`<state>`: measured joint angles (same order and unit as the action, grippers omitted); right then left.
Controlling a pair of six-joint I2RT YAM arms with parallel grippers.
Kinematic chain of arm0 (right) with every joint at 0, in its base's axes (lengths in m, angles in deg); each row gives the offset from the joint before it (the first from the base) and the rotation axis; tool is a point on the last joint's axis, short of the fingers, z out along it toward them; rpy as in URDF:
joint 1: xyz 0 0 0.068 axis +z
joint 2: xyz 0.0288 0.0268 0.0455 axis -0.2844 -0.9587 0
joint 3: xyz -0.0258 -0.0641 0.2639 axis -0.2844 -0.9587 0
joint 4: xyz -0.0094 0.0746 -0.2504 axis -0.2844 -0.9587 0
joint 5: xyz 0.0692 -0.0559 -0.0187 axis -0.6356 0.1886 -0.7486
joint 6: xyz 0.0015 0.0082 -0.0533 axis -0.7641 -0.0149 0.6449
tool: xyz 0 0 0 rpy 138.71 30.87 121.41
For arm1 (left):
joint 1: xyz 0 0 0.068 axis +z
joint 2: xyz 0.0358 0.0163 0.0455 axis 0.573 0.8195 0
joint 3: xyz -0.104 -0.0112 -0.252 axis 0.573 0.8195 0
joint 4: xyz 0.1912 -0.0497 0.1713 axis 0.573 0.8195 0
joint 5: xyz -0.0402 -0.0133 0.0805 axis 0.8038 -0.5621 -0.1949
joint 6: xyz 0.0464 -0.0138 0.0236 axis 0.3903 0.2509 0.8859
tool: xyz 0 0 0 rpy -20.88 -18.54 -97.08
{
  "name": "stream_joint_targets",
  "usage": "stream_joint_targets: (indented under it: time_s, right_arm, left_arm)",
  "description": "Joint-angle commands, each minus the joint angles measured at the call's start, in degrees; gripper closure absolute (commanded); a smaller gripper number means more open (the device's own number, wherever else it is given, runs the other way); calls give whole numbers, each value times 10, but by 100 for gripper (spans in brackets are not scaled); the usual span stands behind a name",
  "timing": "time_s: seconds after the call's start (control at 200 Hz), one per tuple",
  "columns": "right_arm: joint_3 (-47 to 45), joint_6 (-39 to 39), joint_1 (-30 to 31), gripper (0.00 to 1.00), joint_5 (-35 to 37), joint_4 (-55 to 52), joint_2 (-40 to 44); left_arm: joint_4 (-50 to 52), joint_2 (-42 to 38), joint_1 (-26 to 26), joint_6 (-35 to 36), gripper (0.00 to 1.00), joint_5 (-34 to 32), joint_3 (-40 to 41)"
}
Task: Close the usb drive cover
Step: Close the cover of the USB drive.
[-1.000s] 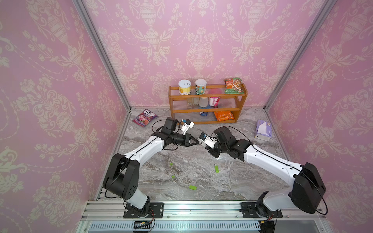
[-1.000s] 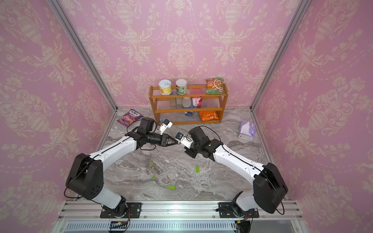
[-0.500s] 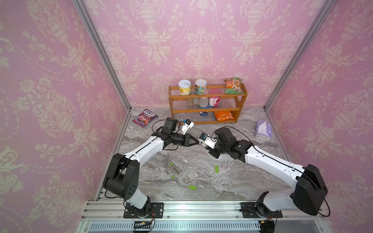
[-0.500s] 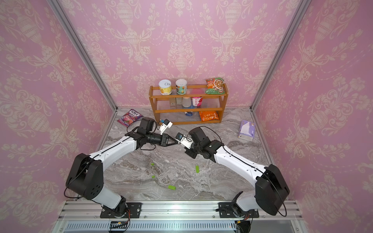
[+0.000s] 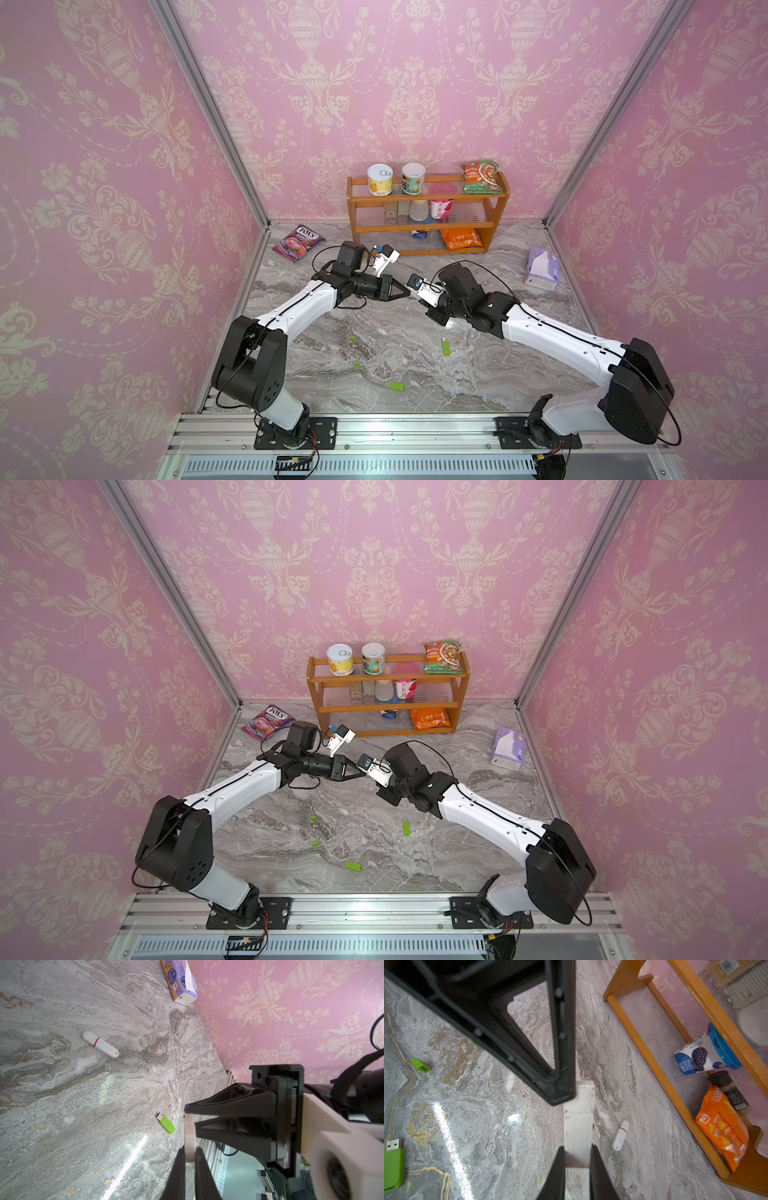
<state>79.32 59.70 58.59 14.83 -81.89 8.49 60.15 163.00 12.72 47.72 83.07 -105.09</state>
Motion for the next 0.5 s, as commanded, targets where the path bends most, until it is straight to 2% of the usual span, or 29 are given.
stream_joint_targets:
  time_s: [0.0,0.145,0.3,0.495]
  right_arm:
    - [-26,14,4,100,24,78,25]
    - [-17,29,4,100,10,75,24]
    - [-5,49,4,100,11,64,25]
    - [-28,48,8,100,54,127,36]
  left_arm:
    - [9,3,-4,13,100,33,-7]
    - [64,26,-22,48,100,44,-31]
    - [124,48,-46,85,100,17,-53]
    - [84,55,-53,57,100,33,-45]
